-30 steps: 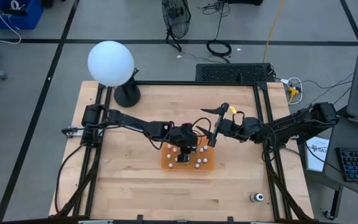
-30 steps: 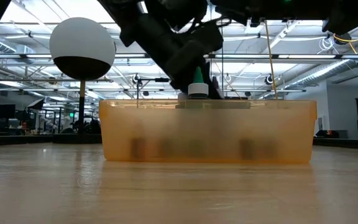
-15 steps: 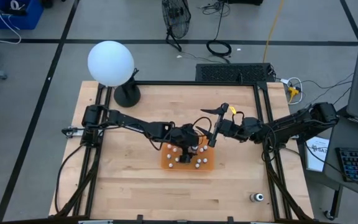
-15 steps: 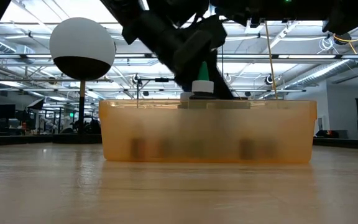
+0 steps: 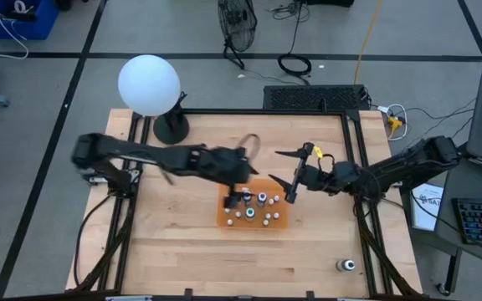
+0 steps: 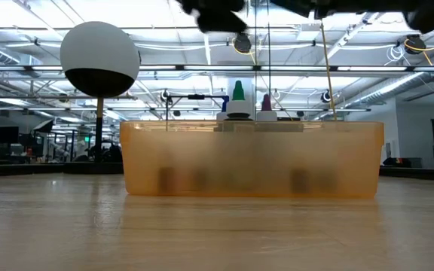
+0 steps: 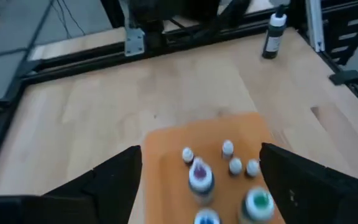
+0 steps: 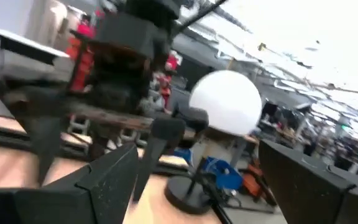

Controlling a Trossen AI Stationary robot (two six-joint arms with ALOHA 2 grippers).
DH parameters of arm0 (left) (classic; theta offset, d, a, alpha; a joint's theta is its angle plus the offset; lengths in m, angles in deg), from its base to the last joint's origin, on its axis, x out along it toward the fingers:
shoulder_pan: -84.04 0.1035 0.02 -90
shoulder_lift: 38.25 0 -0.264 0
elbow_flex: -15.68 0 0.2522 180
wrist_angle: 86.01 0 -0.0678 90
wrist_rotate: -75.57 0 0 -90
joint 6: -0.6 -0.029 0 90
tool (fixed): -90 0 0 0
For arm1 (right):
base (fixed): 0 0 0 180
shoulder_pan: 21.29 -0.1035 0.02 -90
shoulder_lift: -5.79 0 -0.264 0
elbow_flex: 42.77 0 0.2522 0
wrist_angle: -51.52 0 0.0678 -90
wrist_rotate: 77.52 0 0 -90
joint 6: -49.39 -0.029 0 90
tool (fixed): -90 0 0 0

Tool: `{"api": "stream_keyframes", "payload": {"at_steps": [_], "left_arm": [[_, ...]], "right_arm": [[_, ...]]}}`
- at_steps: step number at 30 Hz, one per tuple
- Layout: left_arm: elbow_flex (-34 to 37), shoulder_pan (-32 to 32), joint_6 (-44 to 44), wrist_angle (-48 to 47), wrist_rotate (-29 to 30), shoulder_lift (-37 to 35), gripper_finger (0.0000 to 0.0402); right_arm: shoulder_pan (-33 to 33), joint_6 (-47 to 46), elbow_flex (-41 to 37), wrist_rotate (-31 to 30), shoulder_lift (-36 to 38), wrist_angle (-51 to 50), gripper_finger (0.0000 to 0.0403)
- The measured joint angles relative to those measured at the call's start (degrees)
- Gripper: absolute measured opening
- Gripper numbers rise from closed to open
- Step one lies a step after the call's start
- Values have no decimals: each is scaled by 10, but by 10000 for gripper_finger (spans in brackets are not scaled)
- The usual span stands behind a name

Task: Pick & Place food coloring
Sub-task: Put the large black food coloring bottle into the container

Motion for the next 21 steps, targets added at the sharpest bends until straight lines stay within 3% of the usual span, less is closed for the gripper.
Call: {"api": "stream_keyframes", "payload": {"at_steps": [3, 9, 12, 17, 19, 21], "left_arm": [[94, 0, -9, 35, 4, -97, 309], [352, 0, 21, 203, 39, -340, 301], [467, 0, 55, 271, 84, -452, 304], [605, 0, 103, 309, 133, -610, 313], [643, 0, 123, 311, 149, -659, 316], [677, 0, 128, 317, 158, -706, 317]], "right_arm": [[-42, 0, 3, -49, 47, -59, 318], [-180, -49, 79, -321, 93, -302, 318], [-247, -78, 135, -411, 78, -374, 318], [-344, -45, 241, -541, 14, -387, 318], [-373, 9, 289, -606, -26, -370, 318], [-394, 85, 332, -623, -65, -314, 318]]}}
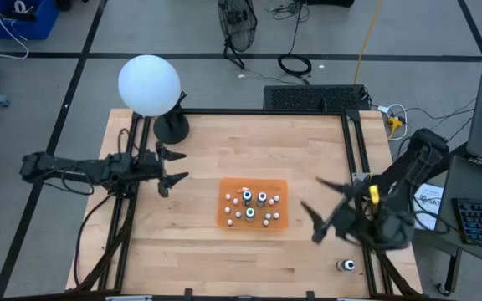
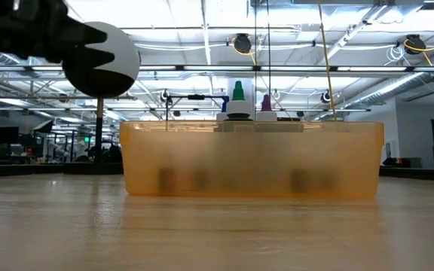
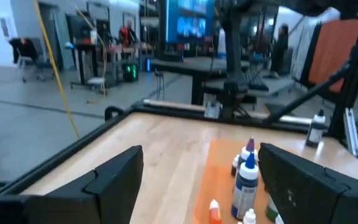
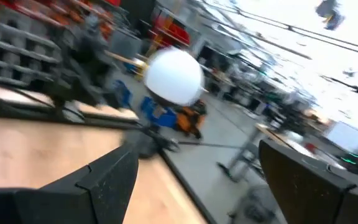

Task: Pick & Place food coloring
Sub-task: Put the large black food coloring bottle into the container

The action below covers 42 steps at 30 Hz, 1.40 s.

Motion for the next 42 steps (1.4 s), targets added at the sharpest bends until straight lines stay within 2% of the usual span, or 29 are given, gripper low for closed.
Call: {"api": "stream_keyframes", "payload": {"at_steps": [4, 6, 8, 11, 17, 19, 23, 25, 28, 32, 37, 42], "left_arm": [[49, 0, -1, 4, 3, -76, 311], [70, 0, -5, 1, 3, -106, 307], [83, 0, -11, -8, 10, -130, 304], [82, 1, -4, -42, 53, -157, 303], [83, 2, 18, -66, 74, -167, 313], [83, 2, 36, -74, 72, -164, 317], [83, 1, 74, -87, 57, -158, 321], [83, 1, 74, -86, 57, -157, 319], [83, 1, 74, -85, 57, -157, 315], [83, 1, 74, -86, 57, -157, 310], [83, 1, 74, -86, 56, -157, 316], [83, 1, 73, -86, 57, -157, 321]], "right_arm": [[-41, 127, 61, 0, -59, 165, 318], [-55, 149, 67, -3, -73, 218, 318], [-68, 142, 68, -3, -80, 233, 318], [-80, 98, 68, -2, -90, 237, 318], [-103, 16, 68, 0, -112, 236, 318], [-103, -3, 67, 43, -122, 228, 318], [-76, -77, 46, 227, -126, 194, 318], [-47, -145, 36, 279, -124, 165, 318], [7, -309, 36, 366, -123, 43, 318], [93, -609, 87, 573, -117, -190, 318], [161, -879, 159, 698, -117, -512, 318], [165, -1159, 166, 845, -118, -763, 318]]}}
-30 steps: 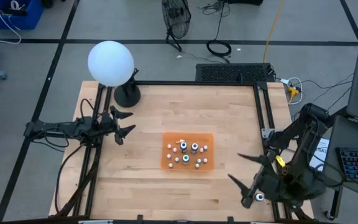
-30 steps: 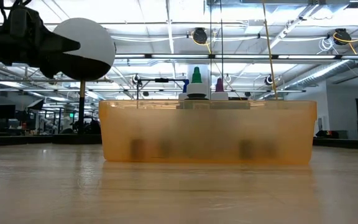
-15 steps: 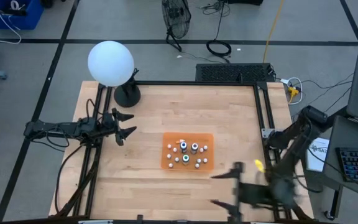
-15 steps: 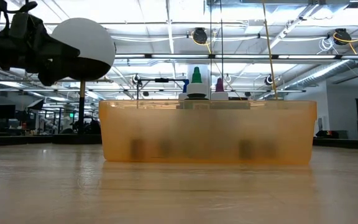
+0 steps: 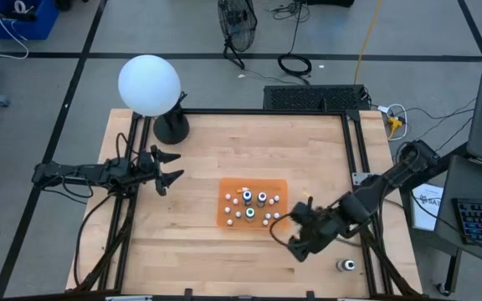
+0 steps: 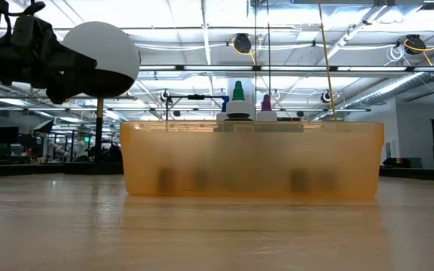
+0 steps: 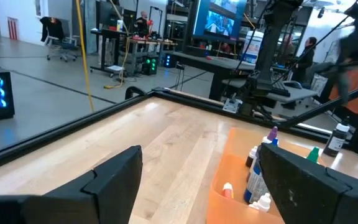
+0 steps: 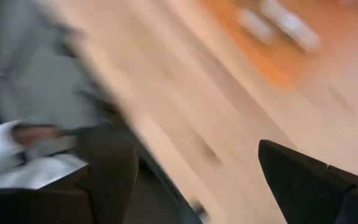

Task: Pick & Place food coloring
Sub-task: Put the large black food coloring bottle into the container

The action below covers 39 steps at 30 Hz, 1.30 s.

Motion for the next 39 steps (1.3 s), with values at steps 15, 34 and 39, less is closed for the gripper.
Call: {"api": "stream_keyframes", "payload": {"at_steps": [15, 34, 39], "left_arm": [[0, 0, 0, 0, 0, 0, 310], [0, 0, 0, 0, 0, 0, 313], [0, 0, 0, 0, 0, 0, 319]], "right_arm": [[-183, -481, -103, 191, -4, -124, 318], [-223, -537, -241, 190, -4, 31, 318], [-227, -534, -241, 176, -4, 40, 303]]}}
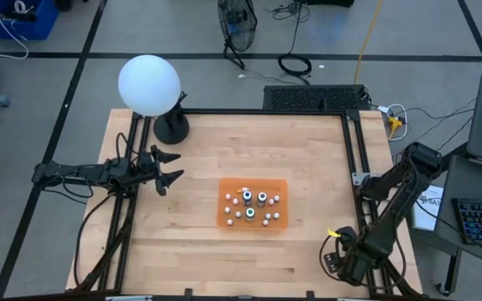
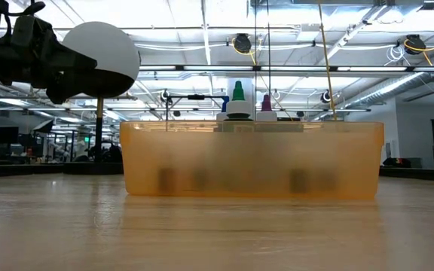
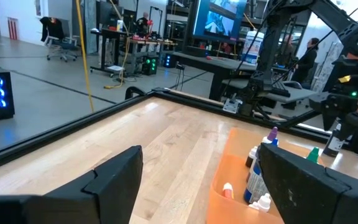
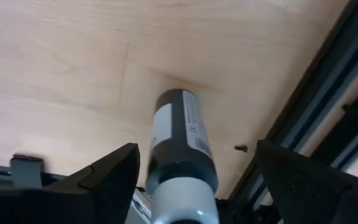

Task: Pick & Place food coloring
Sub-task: Put the large black food coloring bottle into the container

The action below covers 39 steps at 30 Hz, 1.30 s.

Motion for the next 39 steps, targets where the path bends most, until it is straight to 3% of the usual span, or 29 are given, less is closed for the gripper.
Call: {"api": "stream_keyframes", "payload": {"at_steps": [16, 20, 23, 28, 32, 35, 39], "left_arm": [[0, 0, 0, 0, 0, 0, 309], [0, 0, 0, 0, 0, 0, 316], [0, 0, 0, 0, 0, 0, 319], [0, 0, 0, 0, 0, 0, 316], [0, 0, 0, 0, 0, 0, 313], [0, 0, 0, 0, 0, 0, 316], [0, 0, 0, 0, 0, 0, 323]], "right_arm": [[-2, 34, 0, -10, 0, 14, 138], [-2, 72, 1, -77, 1, 10, 137], [0, 125, 2, -191, 2, 12, 137], [16, 257, -1, -429, 0, 25, 137], [40, 415, -1, -576, 10, 114, 137], [74, 586, -1, -617, 31, 231, 136], [128, 859, 0, -596, 60, 448, 136]]}}
